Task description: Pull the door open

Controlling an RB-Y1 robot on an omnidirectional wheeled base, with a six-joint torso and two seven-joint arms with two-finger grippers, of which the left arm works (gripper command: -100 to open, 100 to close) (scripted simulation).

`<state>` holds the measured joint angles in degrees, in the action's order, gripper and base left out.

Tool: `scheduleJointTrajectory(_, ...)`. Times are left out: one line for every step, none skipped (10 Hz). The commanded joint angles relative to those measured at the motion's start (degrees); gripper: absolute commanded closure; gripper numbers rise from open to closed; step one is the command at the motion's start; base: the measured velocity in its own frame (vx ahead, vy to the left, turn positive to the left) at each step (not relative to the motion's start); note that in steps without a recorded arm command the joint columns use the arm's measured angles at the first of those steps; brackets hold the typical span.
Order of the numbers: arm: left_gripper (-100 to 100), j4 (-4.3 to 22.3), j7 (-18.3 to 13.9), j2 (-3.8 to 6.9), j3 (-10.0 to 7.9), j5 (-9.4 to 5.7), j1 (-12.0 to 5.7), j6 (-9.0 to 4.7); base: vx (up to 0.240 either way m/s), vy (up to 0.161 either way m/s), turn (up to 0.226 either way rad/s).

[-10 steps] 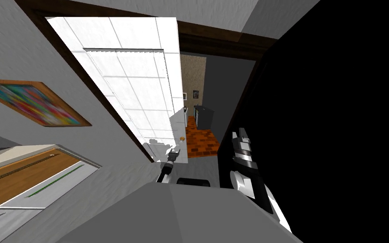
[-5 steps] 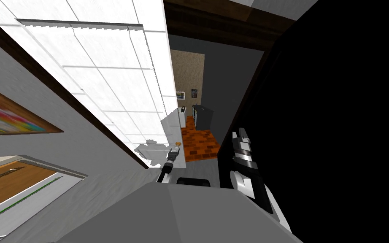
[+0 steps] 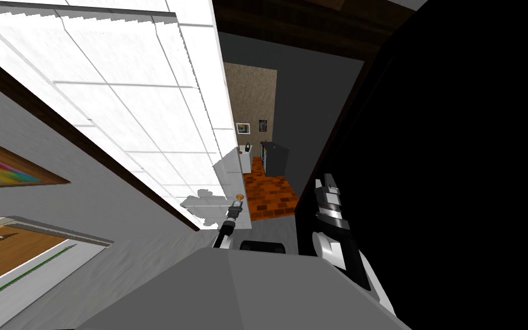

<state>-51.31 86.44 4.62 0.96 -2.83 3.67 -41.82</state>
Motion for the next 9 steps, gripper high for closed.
scheduleJointTrajectory(100,-0.02,-0.06,0.03,-0.06,-0.05,0.07,-0.07,-0.016,0.004,-0.004)
scheduleJointTrajectory(100,-0.02,-0.06,0.03,-0.06,-0.05,0.07,-0.07,-0.009,0.000,0.002)
scheduleJointTrajectory(100,-0.02,-0.06,0.03,-0.06,-0.05,0.07,-0.07,0.000,0.000,0.000)
scheduleJointTrajectory(100,0.24,-2.03,0.10,0.18,-0.24,0.07,0.04,-0.057,0.018,-0.033)
scheduleJointTrajectory(100,0.28,-2.81,0.15,0.21,-0.34,0.05,0.01,-0.085,0.040,-0.040)
scheduleJointTrajectory(100,0.33,-3.60,0.21,0.25,-0.45,0.03,-0.01,-0.076,0.025,-0.027)
scheduleJointTrajectory(100,0.38,-4.50,0.27,0.28,-0.58,0.01,-0.04,-0.080,0.012,-0.017)
scheduleJointTrajectory(100,0.47,-5.99,0.38,0.35,-0.80,-0.04,-0.10,-0.084,0.012,-0.021)
scheduleJointTrajectory(100,0.56,-7.47,0.48,0.42,-1.02,-0.08,-0.15,-0.090,0.010,-0.026)
